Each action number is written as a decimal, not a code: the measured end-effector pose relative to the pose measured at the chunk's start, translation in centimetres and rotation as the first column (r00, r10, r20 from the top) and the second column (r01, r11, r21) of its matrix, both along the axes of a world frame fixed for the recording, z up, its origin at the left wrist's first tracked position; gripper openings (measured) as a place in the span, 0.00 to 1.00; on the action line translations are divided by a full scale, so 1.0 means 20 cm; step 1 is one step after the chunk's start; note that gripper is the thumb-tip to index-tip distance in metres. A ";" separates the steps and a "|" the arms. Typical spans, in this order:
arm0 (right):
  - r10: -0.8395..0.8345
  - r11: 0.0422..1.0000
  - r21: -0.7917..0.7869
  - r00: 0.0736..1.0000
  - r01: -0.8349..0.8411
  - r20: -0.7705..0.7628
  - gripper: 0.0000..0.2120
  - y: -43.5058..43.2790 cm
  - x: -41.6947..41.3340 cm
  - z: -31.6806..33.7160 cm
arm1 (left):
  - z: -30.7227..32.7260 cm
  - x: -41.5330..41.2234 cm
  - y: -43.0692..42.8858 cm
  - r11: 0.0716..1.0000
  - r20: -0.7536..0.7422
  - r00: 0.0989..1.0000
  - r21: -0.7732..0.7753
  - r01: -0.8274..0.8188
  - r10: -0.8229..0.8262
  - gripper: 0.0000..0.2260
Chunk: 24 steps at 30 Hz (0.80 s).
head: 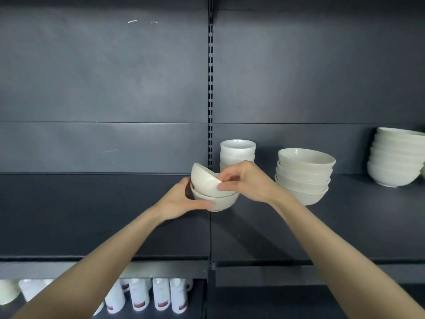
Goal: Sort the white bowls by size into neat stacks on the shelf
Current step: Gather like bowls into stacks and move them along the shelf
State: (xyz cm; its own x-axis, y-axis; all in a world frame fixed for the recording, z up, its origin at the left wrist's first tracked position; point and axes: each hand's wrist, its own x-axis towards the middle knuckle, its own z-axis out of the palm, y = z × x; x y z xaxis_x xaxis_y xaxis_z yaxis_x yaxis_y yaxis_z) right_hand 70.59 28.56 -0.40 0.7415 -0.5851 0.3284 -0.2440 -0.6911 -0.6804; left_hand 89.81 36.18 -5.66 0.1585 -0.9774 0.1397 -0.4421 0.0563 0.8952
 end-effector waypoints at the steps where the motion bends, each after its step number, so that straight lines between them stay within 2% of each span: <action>1: -0.012 0.999 -0.030 1.000 0.011 -0.010 0.05 0.00 -0.01 0.01 | 0.00 0.00 -0.01 1.000 -0.021 1.000 -0.012 -0.004 0.004 0.36; 3: -0.032 0.994 -0.109 0.999 0.028 -0.038 0.06 -0.01 -0.03 0.02 | -0.01 -0.01 -0.02 0.999 -0.055 0.998 -0.052 -0.015 0.012 0.26; 4: -0.041 0.986 -0.162 0.997 0.031 -0.058 0.05 -0.01 -0.04 0.02 | -0.02 -0.01 -0.03 0.997 -0.070 0.997 -0.071 -0.020 0.015 0.25; 8: -0.102 0.934 -0.356 0.981 0.038 -0.163 0.06 -0.04 -0.07 -0.01 | -0.03 0.00 -0.04 0.993 -0.098 0.995 -0.114 -0.033 0.022 0.23; 11: -0.111 0.916 -0.400 0.982 0.041 -0.154 0.08 -0.06 -0.08 -0.06 | -0.03 0.00 -0.04 0.994 -0.111 0.994 -0.107 -0.026 0.014 0.25; 13: -0.104 0.947 -0.315 0.990 0.068 -0.099 0.11 -0.06 -0.09 -0.07 | -0.04 0.01 -0.03 0.996 -0.111 0.994 -0.083 -0.013 0.004 0.32; 15: -0.121 0.983 -0.146 0.991 0.112 -0.058 0.23 -0.04 -0.11 -0.07 | -0.04 0.02 -0.03 0.999 -0.111 0.994 -0.053 -0.001 -0.005 0.41; 17: -0.118 0.990 0.070 0.992 0.120 -0.036 0.37 -0.03 -0.11 -0.07 | -0.04 0.03 -0.03 1.000 -0.130 0.991 -0.027 0.012 -0.015 0.44; 19: -0.100 0.967 0.233 0.994 0.106 -0.039 0.44 -0.03 -0.09 -0.10 | -0.04 0.03 -0.03 0.999 -0.156 0.987 -0.004 0.039 -0.039 0.43; 24: -0.099 0.918 0.392 0.991 0.055 0.093 0.30 -0.05 -0.06 -0.15 | -0.06 0.01 -0.04 0.997 -0.176 0.982 0.042 0.069 -0.061 0.44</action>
State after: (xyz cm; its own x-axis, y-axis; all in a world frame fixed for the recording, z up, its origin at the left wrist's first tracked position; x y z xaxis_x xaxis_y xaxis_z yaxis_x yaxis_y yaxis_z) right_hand 69.34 27.50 -3.32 0.6617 -0.7366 0.1402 -0.1950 -0.3497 -0.9164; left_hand 90.07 35.35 -6.81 0.1122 -0.9913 0.0686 -0.2753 0.0353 0.9607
